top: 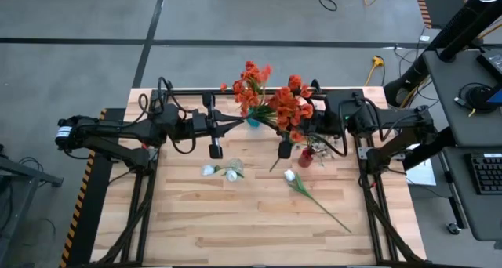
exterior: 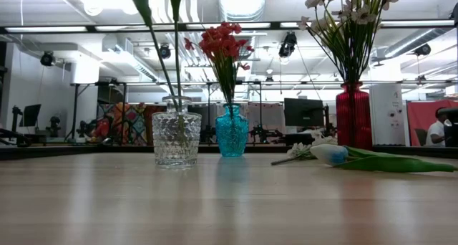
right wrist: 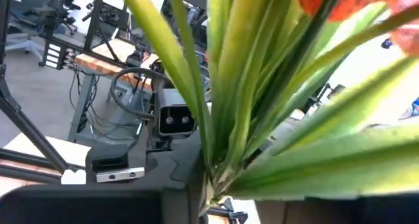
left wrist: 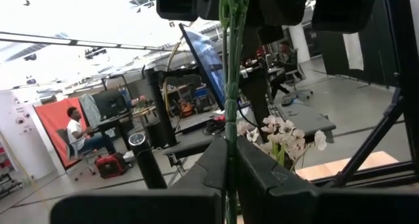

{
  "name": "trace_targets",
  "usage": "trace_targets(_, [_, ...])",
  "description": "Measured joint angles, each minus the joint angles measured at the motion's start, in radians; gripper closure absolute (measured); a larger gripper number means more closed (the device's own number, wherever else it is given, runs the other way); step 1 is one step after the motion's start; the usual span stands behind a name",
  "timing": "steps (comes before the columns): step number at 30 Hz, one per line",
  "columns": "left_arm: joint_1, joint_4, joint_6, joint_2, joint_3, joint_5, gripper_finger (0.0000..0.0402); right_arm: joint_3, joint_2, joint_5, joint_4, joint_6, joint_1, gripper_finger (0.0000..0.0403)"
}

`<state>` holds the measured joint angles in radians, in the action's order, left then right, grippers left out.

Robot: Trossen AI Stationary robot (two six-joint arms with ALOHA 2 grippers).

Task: Sort flowers into vase by color
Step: Put the orange flowers into the blue vase

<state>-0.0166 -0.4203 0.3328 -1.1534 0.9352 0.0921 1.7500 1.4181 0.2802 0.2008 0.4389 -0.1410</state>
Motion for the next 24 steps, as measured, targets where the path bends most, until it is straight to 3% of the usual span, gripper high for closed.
trace_targets(8, [0.000, 0.000, -0.008, 0.001, 0.000, 0.005, 0.0369, 0.000, 0.001, 0.000, 0.001, 0.000, 0.004, 0.0382])
trace_targets(13, [0.000, 0.019, 0.009, 0.016, 0.000, 0.009, 0.0312, 0.006, 0.000, 0.014, 0.016, -0.013, 0.014, 0.0378])
trace_targets(18, [0.000, 0.105, 0.009, 0.071, -0.001, 0.088, 0.0249, 0.052, -0.002, 0.108, 0.110, -0.054, 0.052, 0.0376])
trace_targets(24, [0.006, 0.262, -0.041, 0.172, -0.001, 0.096, 0.0213, 0.061, -0.002, 0.042, 0.263, -0.156, 0.191, 0.0375])
